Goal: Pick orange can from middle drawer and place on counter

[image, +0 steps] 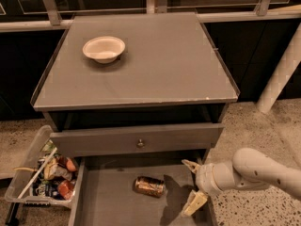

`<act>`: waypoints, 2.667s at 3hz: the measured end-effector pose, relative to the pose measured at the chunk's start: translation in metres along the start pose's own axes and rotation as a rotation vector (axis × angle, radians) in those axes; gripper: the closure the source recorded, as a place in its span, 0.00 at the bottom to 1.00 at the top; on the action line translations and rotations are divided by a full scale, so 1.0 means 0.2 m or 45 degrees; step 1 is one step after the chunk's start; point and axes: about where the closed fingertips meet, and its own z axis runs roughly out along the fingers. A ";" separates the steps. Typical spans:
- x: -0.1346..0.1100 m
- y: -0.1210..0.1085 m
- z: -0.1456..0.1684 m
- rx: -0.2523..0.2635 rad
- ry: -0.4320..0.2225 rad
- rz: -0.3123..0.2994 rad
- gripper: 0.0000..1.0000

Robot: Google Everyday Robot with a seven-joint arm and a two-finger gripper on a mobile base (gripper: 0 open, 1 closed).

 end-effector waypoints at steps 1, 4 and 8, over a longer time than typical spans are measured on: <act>0.00 0.00 0.00 0.000 0.000 0.000 0.00; 0.14 -0.12 0.47 0.042 -0.009 0.003 0.00; 0.13 -0.15 0.95 0.045 -0.090 0.018 0.18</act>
Offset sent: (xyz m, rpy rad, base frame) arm 0.0100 0.0148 -0.0337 0.0023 0.0064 -0.0136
